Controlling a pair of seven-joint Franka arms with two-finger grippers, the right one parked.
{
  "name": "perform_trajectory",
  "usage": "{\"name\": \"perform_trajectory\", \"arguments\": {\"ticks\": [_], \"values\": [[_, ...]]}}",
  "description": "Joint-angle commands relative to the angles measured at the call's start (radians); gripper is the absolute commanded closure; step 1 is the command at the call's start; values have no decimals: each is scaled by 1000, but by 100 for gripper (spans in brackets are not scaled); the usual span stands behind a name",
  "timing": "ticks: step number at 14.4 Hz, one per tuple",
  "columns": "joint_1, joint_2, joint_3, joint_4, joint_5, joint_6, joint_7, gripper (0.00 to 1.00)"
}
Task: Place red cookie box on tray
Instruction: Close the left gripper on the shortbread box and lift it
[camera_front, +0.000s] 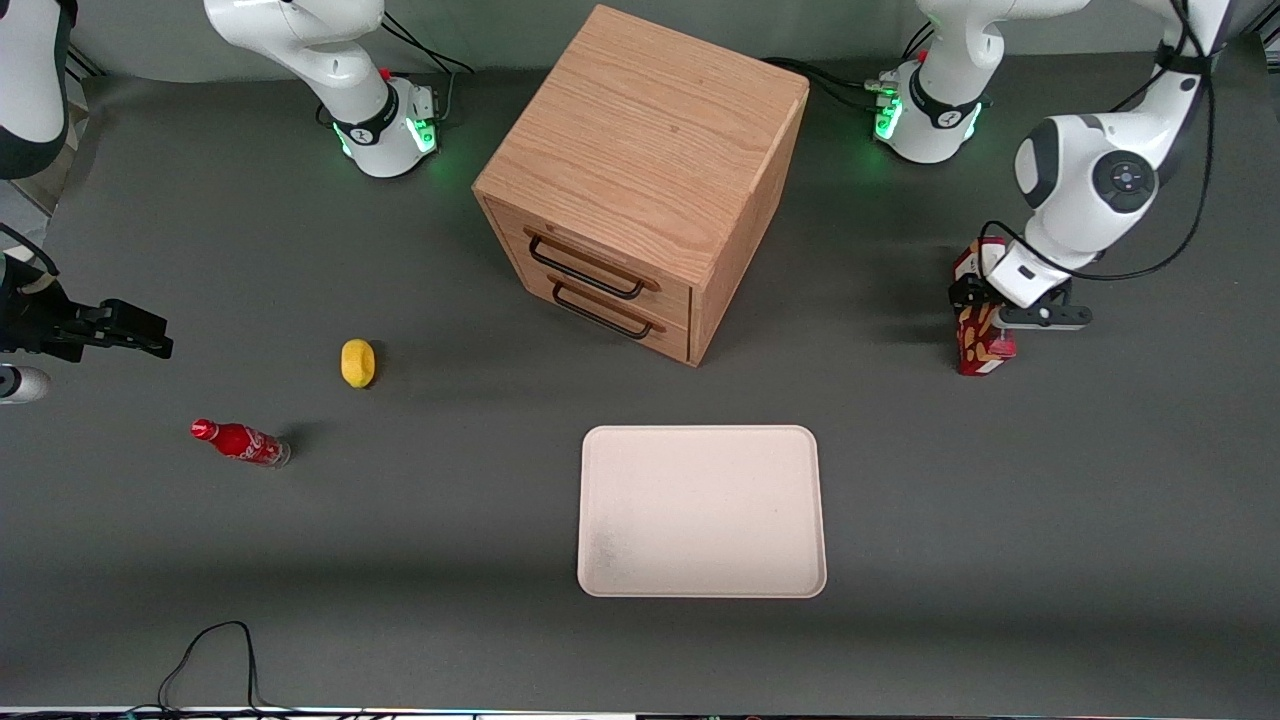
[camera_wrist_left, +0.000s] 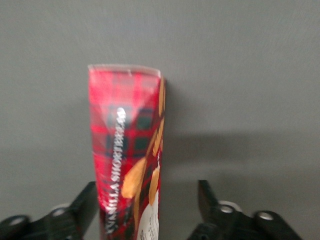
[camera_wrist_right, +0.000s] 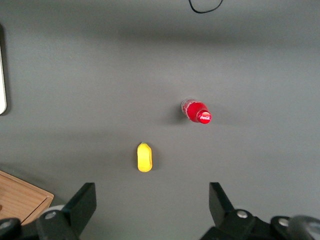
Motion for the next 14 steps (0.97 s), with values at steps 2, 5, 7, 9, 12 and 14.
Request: {"name": "perform_trajectory", "arguments": {"ticks": [2, 5, 7, 9, 12, 14], "values": [[2, -3, 0, 2, 9, -25, 8, 100], [2, -3, 0, 19, 9, -39, 14, 100], [2, -10, 0, 66, 9, -101, 3, 100], [2, -17, 0, 171, 5, -262, -4, 100], [-7, -6, -2, 388, -10, -501, -21, 100], [-27, 46, -28, 584, -14, -648, -96, 100]]}}
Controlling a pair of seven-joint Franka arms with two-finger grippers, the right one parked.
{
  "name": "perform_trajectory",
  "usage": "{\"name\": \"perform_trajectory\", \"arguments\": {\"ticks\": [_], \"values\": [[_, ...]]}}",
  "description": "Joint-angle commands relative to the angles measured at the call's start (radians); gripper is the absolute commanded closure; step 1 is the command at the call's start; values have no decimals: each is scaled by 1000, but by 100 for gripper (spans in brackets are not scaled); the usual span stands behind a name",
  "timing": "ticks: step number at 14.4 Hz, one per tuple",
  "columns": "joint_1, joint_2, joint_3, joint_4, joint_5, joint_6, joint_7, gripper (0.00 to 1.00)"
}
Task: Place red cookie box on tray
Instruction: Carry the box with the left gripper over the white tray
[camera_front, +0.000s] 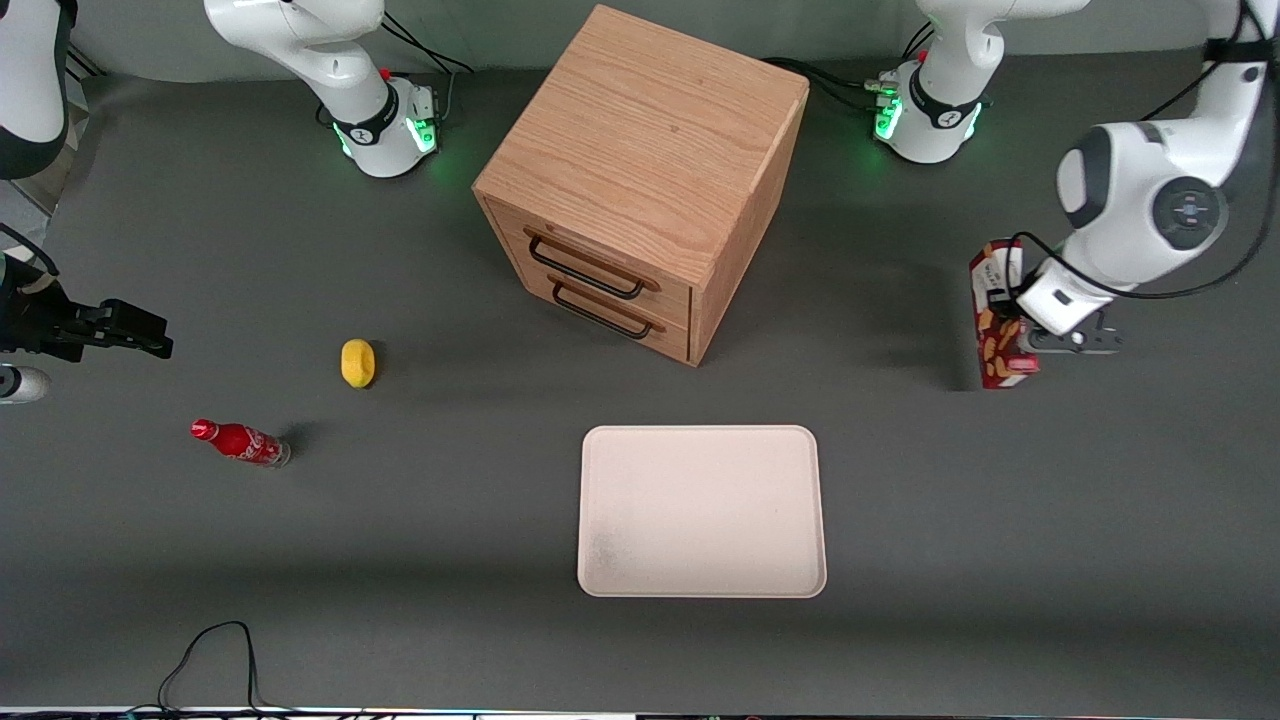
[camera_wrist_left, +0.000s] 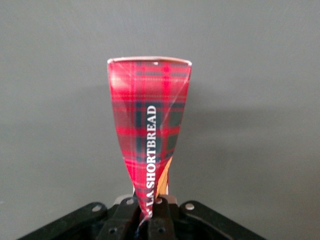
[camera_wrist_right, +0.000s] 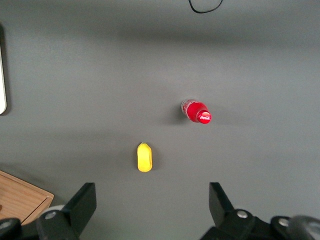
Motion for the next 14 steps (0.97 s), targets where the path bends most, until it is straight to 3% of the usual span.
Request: {"name": "perform_trajectory", "arguments": {"ticks": [1, 4, 7, 12, 14], "values": [[-39, 98, -48, 316, -8, -223, -123, 100], [-106, 266, -108, 647, -11, -365, -309, 100], [-200, 434, -121, 889, -16, -409, -421, 100], [-369, 746, -105, 1168, -22, -370, -593, 100], [-393, 810, -88, 1166, -20, -269, -594, 100]]}}
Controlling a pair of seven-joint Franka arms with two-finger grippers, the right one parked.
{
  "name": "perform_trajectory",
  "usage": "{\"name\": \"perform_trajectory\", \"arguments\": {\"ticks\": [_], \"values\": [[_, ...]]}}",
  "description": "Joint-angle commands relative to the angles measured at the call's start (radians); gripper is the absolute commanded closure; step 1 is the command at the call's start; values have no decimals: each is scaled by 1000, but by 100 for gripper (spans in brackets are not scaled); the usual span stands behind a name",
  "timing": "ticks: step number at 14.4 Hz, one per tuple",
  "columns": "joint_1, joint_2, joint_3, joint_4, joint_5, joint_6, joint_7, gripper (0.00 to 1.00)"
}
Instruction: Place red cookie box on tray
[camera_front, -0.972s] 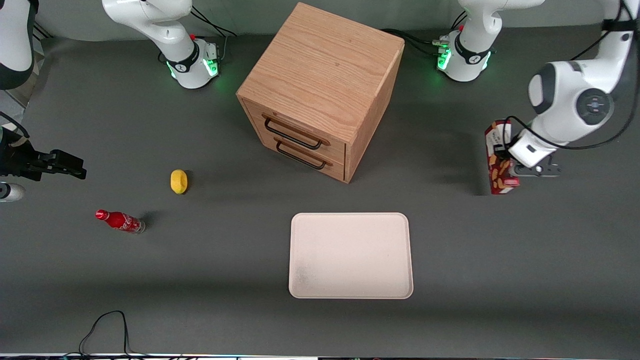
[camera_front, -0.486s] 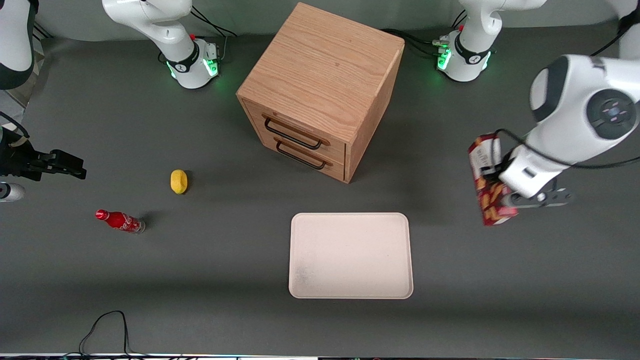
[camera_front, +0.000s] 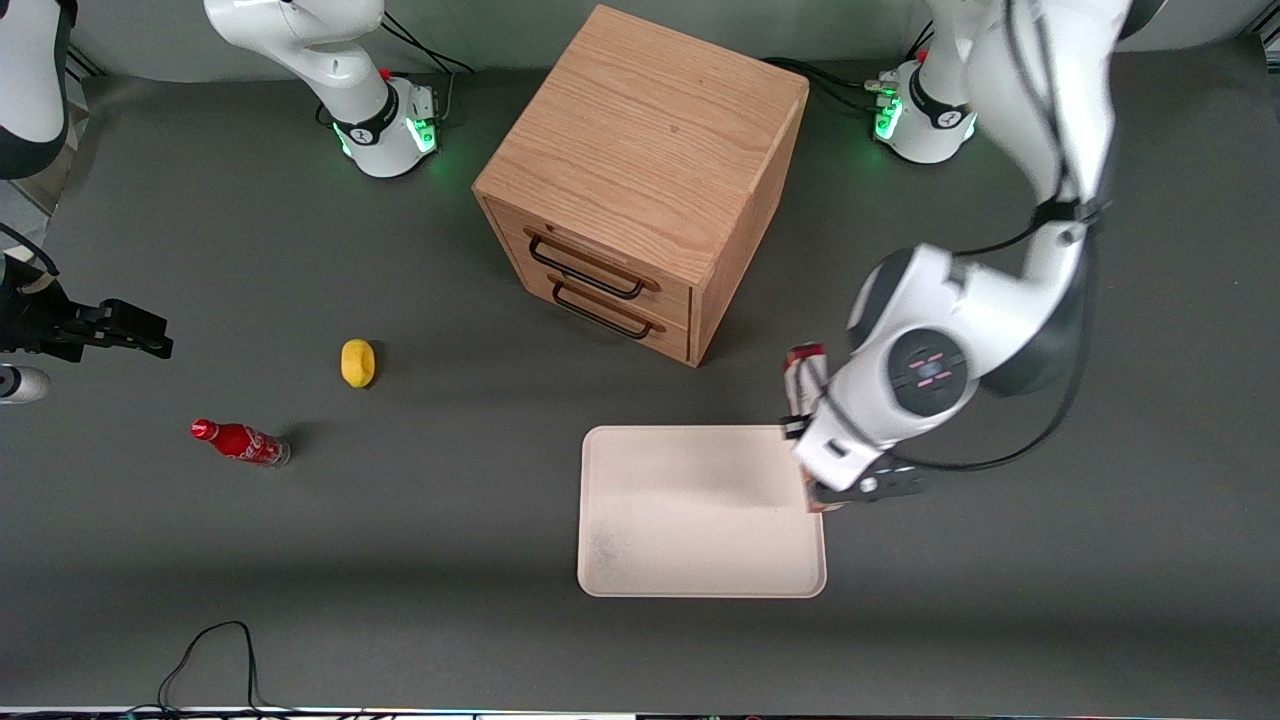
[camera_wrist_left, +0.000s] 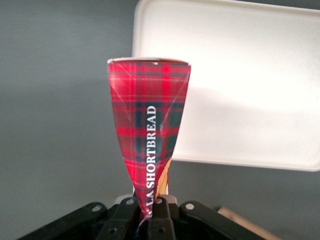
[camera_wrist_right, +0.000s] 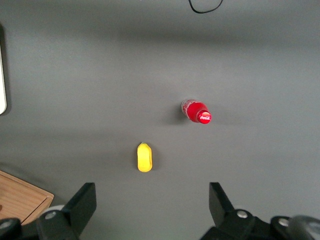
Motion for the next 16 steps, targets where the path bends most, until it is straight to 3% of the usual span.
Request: {"name": "perform_trajectory", "arguments": {"ticks": [1, 7, 8, 9, 12, 16], "values": [[-39, 118, 35, 92, 6, 75, -19, 100], [-66, 194, 95, 81, 23, 231, -4, 100], [-65, 194, 97, 69, 22, 260, -4, 62], [-66, 188, 97, 52, 25, 283, -2, 2], [-53, 125, 97, 22, 23, 267, -7, 0], [31, -121, 97, -170, 16, 190, 14, 0]]}}
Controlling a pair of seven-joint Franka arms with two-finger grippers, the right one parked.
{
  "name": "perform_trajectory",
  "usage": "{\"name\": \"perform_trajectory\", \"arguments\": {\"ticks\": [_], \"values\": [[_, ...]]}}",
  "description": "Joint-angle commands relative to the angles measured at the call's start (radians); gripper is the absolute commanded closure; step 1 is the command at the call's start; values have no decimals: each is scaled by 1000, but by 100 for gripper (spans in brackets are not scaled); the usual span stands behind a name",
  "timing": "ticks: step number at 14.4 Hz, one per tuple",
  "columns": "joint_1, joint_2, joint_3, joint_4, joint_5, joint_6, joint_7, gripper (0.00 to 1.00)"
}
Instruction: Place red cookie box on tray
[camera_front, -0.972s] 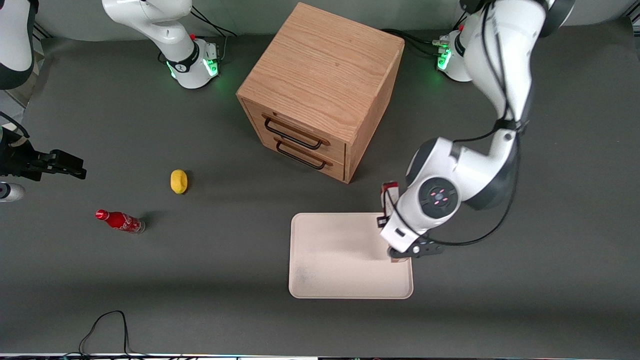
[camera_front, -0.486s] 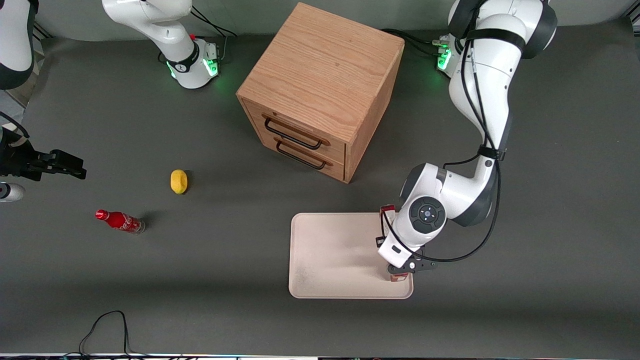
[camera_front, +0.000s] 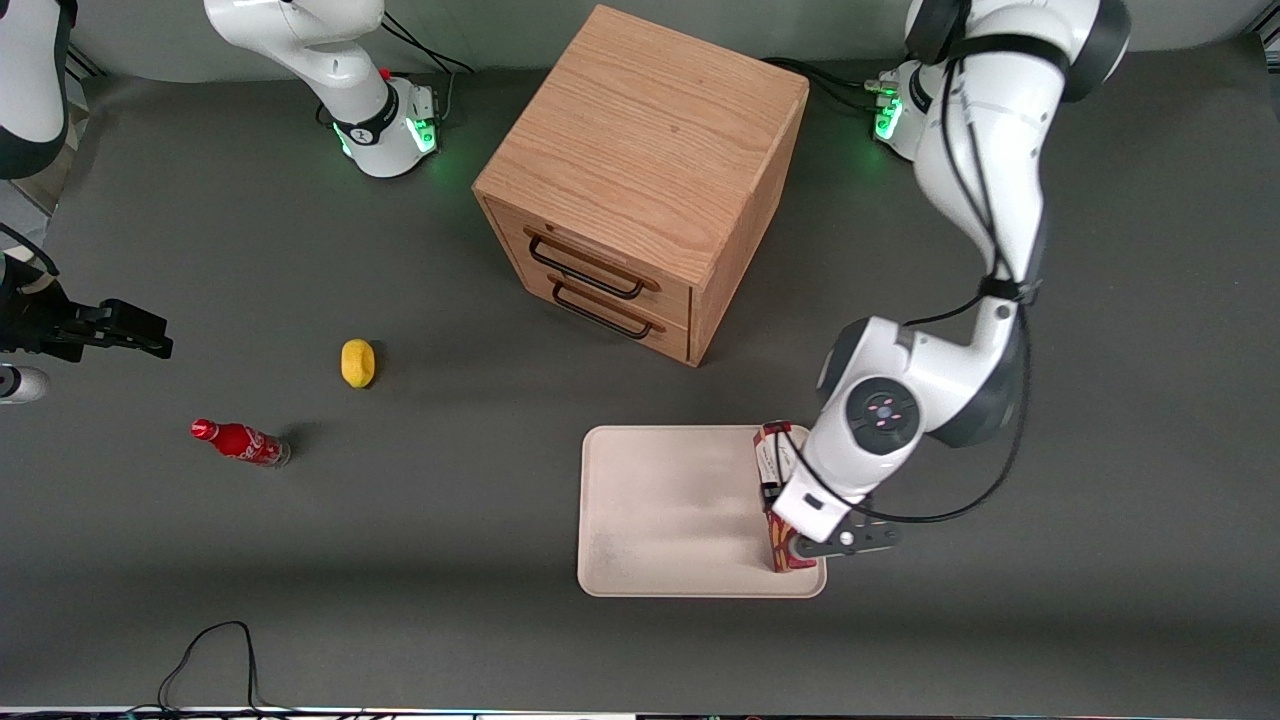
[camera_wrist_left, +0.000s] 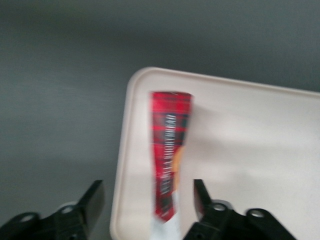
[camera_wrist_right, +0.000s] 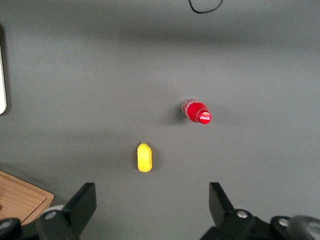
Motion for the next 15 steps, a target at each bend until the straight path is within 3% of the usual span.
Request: {"name": "perform_trajectory", "arguments": {"ticks": [1, 5, 10, 12, 15], "values": [[64, -240, -1, -219, 3, -90, 40, 0], [153, -445, -1, -326, 4, -311, 144, 0], [295, -752, -19, -558, 3, -376, 313, 0], [367, -863, -70, -631, 3, -394, 330, 0], [397, -929, -93, -646, -1, -460, 333, 0]]}}
